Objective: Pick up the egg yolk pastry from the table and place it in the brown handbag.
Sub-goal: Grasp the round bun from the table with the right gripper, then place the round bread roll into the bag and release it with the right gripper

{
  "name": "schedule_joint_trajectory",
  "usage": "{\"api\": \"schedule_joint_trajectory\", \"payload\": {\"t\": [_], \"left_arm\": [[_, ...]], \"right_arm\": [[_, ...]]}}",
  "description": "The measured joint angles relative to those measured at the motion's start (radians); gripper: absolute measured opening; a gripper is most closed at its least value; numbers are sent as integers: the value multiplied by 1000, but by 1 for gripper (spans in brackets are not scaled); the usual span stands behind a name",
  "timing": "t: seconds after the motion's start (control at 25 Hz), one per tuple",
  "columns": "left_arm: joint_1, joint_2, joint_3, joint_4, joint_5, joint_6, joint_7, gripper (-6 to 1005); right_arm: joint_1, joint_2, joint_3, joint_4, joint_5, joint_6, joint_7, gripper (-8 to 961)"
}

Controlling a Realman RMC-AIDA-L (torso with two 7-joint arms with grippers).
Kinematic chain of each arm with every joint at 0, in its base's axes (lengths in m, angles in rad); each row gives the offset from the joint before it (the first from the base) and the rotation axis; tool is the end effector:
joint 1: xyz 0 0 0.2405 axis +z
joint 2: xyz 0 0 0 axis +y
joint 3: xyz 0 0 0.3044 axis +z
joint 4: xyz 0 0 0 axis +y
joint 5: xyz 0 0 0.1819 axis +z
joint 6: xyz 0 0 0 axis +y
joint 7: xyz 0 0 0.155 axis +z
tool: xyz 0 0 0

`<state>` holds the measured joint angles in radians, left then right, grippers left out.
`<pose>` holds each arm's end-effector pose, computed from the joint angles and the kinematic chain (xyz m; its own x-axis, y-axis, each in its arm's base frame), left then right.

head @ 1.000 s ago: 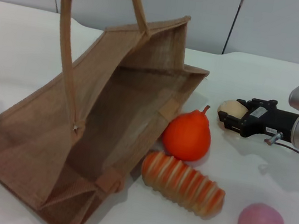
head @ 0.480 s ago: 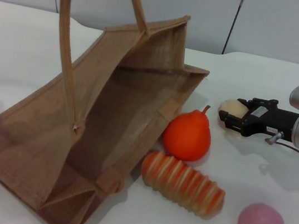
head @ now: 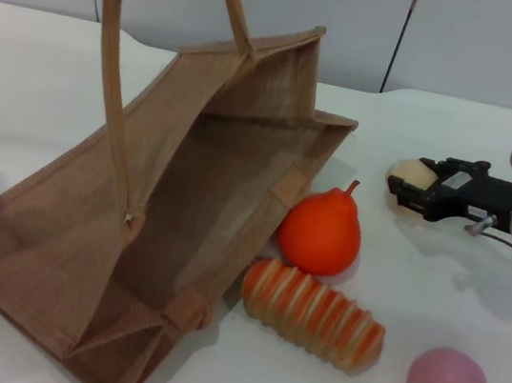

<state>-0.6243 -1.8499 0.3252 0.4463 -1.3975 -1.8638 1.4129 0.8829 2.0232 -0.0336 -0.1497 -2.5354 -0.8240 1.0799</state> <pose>-0.2520 0.3665 0.1075 0.3300 0.3817 0.8634 0.5808 -0.8031 0.1331 0.2808 0.4411 -0.0693 0.8782 -0.3693 -0.3040 -0.4781 -0.6992 -0.5316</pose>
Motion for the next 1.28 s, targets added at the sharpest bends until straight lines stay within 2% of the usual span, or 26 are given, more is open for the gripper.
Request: {"api": "schedule_joint_trajectory", "payload": {"t": [0.28,0.32,0.36,0.64,0.76,1.0,1.28], "left_arm": [[2,0,0,0,0,4,0,127],[3,0,0,0,0,6,0,127],[4,0,0,0,0,9,0,127],[6,10,0,-4,-2,12,0,127],[0,11,0,-5,-2,12,-1,126],[-6,11,-1,-5,-3,12,-8,127],[-29,11,-3,-5,-12,2,-20,126]], "right_arm": [[-23,0,0,-36,64,-60,-5,551],[-28,0,0,-65,74,-142,-7,551],[-28,0,0,-65,74,-142,-7,551],[-35,0,-6,-142,106,-485,-33,549],[-28,0,-37,-138,100,-539,-42,544],[43,5,-138,-58,98,-534,-62,545],[152,8,-170,65,98,-435,-105,544]]}}
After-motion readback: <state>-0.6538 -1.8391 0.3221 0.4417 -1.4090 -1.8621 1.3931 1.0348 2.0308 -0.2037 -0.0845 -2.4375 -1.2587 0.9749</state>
